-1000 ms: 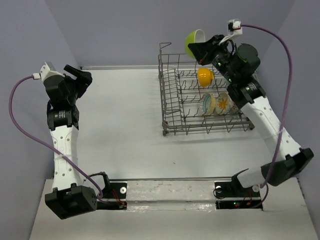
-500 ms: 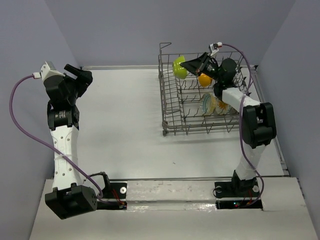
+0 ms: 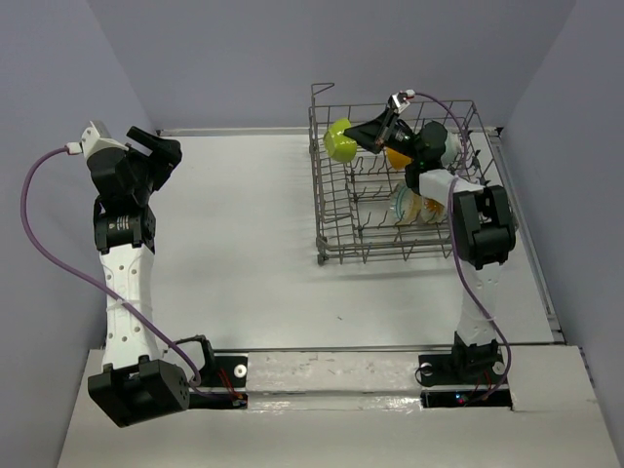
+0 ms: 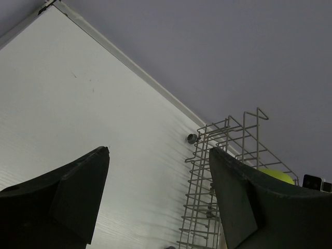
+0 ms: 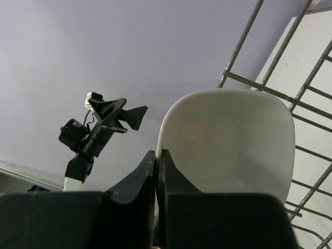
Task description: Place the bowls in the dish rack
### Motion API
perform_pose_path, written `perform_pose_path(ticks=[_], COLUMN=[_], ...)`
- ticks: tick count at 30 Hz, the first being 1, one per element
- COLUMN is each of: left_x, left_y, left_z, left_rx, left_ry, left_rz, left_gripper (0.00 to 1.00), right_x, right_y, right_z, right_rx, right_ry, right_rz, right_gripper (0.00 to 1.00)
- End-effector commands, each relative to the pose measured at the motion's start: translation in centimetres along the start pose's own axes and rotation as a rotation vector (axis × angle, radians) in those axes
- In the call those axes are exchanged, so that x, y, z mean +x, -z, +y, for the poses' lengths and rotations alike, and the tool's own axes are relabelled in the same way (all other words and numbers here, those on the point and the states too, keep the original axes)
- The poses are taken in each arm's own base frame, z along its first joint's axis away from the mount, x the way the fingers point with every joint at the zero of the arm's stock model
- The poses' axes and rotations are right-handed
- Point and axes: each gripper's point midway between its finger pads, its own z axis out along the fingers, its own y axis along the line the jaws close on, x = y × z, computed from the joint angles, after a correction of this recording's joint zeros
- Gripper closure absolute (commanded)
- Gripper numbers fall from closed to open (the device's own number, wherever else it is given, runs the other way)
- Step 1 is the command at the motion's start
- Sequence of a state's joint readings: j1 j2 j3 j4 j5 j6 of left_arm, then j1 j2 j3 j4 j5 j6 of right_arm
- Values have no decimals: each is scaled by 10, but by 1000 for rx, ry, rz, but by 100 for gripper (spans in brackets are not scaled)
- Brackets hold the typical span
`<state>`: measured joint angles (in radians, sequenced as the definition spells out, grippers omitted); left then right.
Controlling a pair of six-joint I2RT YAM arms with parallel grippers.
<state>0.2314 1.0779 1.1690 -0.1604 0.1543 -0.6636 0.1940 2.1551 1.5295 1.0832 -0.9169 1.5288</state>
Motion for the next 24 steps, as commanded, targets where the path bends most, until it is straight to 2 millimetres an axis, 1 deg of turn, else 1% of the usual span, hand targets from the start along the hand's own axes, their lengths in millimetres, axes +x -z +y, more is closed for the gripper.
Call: perform_pose_path(ticks=[1, 3, 6, 9, 10, 12, 19, 24], left_x=[-9, -9, -9, -10, -10, -11, -11, -12], left_y=[1, 1, 1, 1, 1, 2, 3, 5], left_z=[-9, -10, -9, -10, -10, -10, -11, -13], left_rx=[45, 48, 48, 49, 48, 47, 49, 55], left_ry=[-2, -1, 1, 1, 1, 1, 2, 4], left_rz=[-36, -33, -35, -36, -37, -38, -38, -41], left_gripper=[14, 14, 14, 14, 14, 14, 14, 14], right_x=[-9, -11, -17, -26, -28, -32, -37, -37], right_y=[-11, -14, -19, -26, -27, -31, -35, -36], right_z=[19, 6, -7, -17, -25, -33, -52, -63], right_rx=[-43, -11, 15, 34, 68, 94, 170, 182], right_ry=[75, 55, 36, 50, 19, 9, -31, -96], right_rz=[23, 30, 35, 38, 46, 49, 69, 78], right_gripper=[99, 99, 99, 99, 99, 99, 99, 99])
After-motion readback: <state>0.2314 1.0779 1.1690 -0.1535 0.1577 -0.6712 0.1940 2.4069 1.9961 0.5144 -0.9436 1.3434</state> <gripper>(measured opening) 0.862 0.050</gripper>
